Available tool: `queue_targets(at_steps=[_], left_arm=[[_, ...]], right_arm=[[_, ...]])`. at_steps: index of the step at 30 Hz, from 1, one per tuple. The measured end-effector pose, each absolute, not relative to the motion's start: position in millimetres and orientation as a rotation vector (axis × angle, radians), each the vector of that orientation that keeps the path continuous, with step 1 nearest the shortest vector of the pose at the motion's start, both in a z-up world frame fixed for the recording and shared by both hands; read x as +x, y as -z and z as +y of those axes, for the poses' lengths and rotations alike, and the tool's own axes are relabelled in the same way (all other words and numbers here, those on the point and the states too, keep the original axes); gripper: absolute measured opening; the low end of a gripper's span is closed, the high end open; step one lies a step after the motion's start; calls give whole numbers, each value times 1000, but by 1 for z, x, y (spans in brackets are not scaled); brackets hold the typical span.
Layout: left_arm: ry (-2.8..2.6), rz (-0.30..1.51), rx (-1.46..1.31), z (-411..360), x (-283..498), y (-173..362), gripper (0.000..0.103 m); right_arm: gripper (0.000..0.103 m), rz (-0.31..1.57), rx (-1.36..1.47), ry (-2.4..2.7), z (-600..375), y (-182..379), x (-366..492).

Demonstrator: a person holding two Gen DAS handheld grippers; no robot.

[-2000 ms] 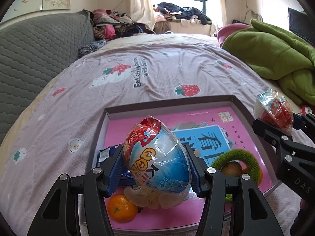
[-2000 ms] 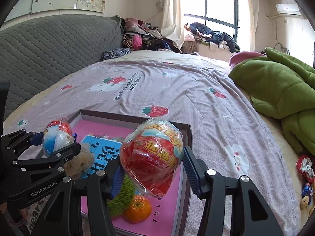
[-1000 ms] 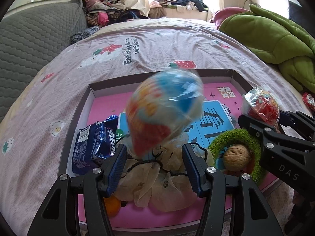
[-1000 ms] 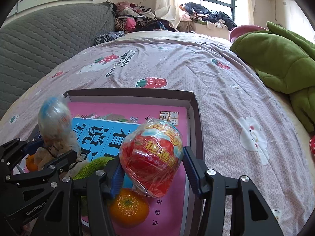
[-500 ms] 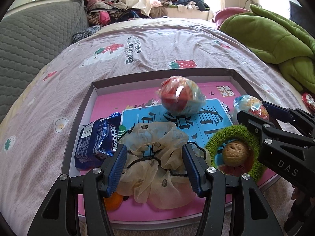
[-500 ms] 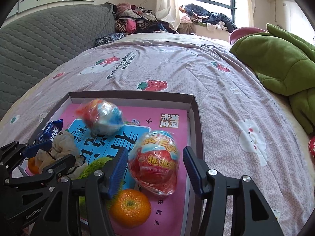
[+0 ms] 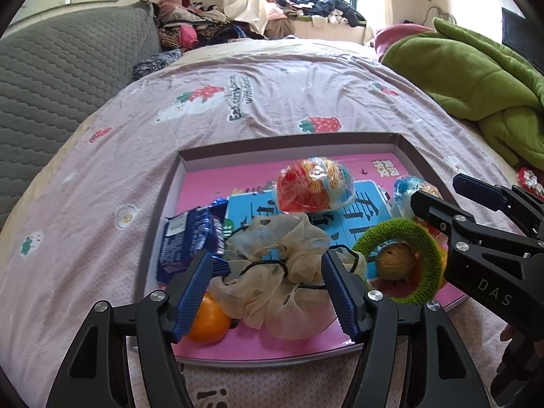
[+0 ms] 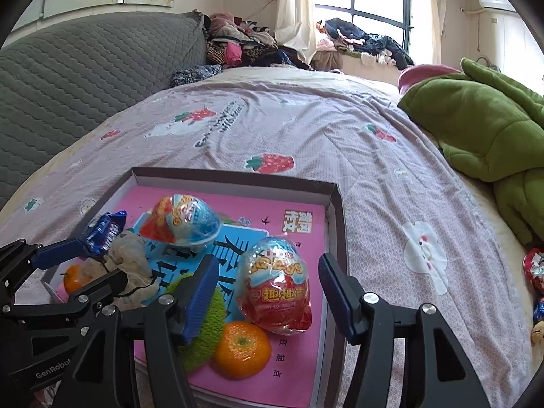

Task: Organize objects
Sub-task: 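Open the right gripper on the red egg and pull both grippers back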

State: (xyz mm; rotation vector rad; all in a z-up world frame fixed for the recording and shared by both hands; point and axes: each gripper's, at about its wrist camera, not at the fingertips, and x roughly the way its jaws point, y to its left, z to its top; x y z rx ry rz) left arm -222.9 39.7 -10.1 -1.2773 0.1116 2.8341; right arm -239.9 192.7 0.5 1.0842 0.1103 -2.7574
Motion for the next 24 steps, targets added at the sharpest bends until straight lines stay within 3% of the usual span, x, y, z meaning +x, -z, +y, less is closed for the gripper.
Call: queue_targets(at_steps=[24], left_arm=[[-2930,58,-1051,27,-167,-74,76]], right_arm=[[63,68,814,2811,188,-84,-169]])
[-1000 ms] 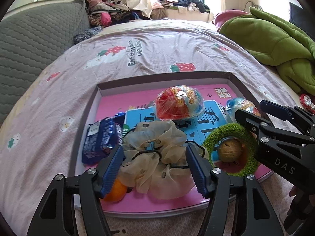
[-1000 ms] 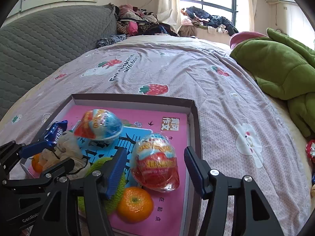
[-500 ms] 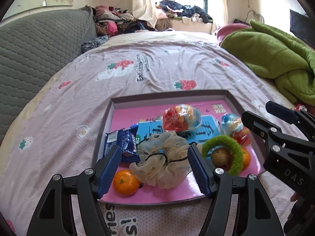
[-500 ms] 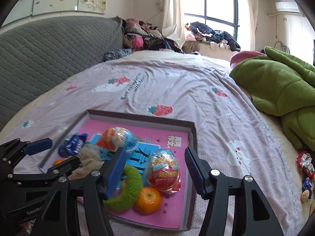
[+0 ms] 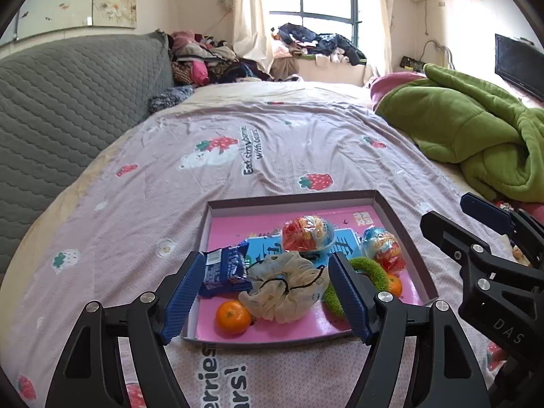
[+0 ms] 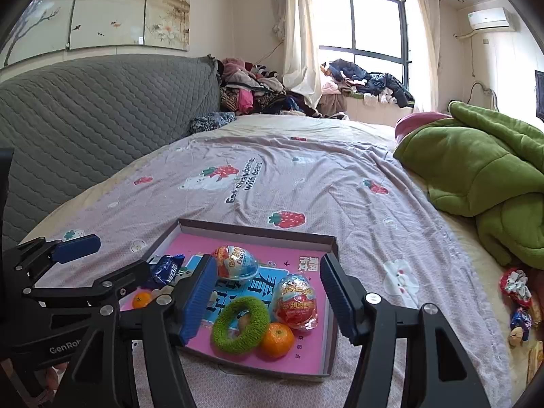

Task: Organize objects
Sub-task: 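Open the right gripper on the red egg and pull both grippers back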

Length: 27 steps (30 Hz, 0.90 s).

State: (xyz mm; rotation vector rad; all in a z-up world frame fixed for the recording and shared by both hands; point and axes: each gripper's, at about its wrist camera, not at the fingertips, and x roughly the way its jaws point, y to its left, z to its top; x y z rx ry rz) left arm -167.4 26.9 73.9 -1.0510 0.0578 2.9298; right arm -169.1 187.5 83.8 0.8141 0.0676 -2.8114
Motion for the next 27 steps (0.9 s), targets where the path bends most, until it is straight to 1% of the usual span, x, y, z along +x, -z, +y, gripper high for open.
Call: queue_targets(at_steps=[14,16,21,27], left_arm=[[-2972,43,-992,16,-136,-96,77],[-2973,47,-982,16,-131,-99,77],[-2968,36,-955,15,-120,-103,77],[-2968,47,-935,17,-111,-107,77]], right_arm=[[66,18,750,2852,200,-113,-128],[70,-1,737,2851,203,-115,-122],[74,-20,730,2859,206,-120,-115],[75,-52,749,2859,207,-118,-111]])
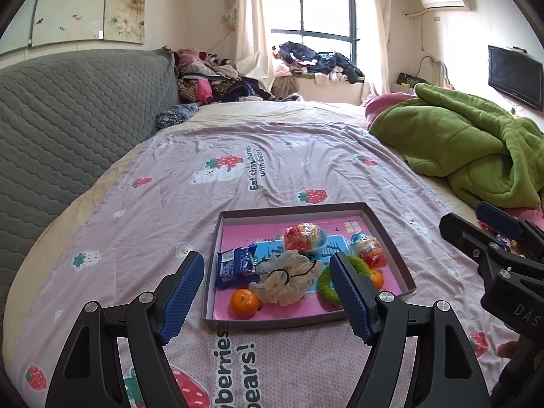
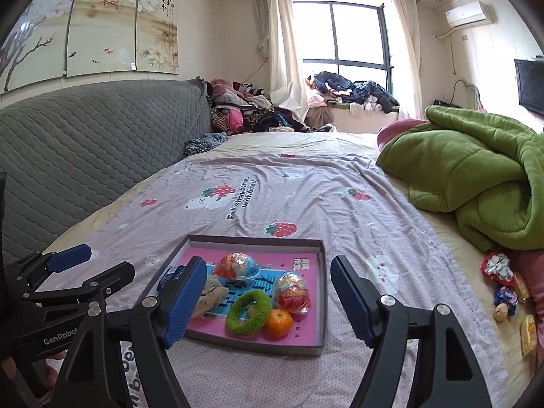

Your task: Organize objects

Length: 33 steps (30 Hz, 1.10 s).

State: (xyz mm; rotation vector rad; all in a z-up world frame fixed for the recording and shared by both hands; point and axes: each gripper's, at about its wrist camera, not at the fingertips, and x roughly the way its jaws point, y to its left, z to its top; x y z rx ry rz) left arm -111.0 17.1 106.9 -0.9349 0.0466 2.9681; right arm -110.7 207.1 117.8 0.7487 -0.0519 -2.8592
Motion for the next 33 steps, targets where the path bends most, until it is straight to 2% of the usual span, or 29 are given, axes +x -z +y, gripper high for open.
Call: queue_targets(at_steps=[19,33], left_arm=[[-2970,36,-962,16,-89,-94,77],[-2968,16,-999,10,-83,-77,77]], right_arm=[[75,-42,753,2856,205,-114,-93],[75,-12,812,2849,198,-90,-83]])
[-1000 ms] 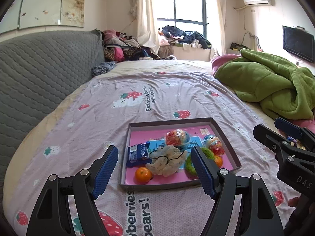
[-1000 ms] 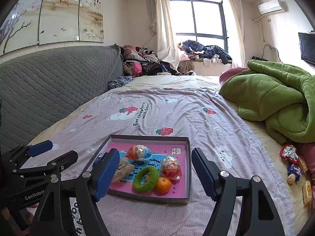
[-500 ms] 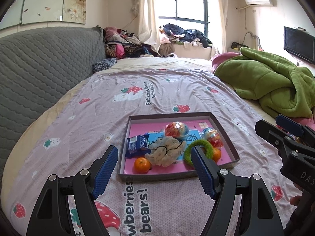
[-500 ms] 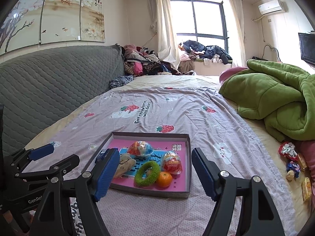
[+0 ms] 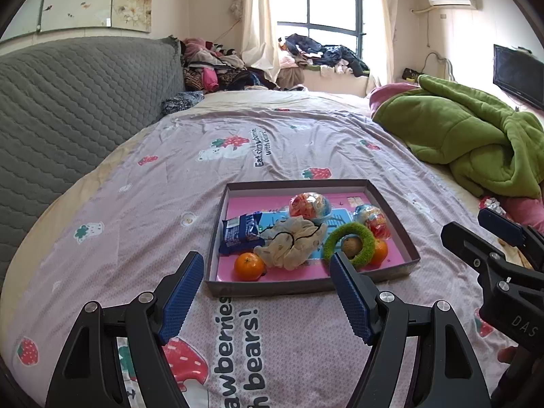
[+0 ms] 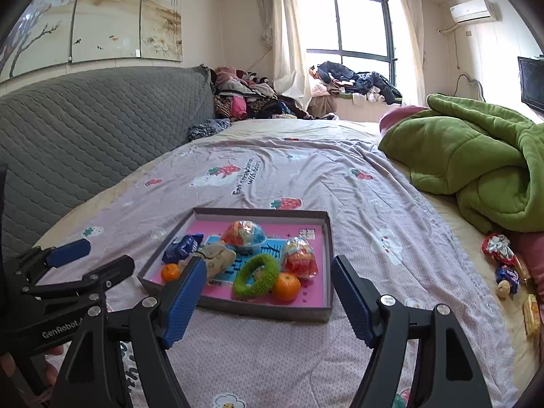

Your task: Organize objects

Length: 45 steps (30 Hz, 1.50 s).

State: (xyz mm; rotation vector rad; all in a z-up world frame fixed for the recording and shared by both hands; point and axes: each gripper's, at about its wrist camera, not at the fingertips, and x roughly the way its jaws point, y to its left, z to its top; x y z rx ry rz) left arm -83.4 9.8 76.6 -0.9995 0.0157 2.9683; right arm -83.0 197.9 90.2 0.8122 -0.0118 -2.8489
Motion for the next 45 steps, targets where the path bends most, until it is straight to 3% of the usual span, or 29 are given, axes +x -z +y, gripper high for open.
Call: queue_targets(at_steps=[45], left_arm=[[-2880,-10,-1237,-3,-81,6,78]], right_arm=[[75,62,1006,2866,194,-9,-73]])
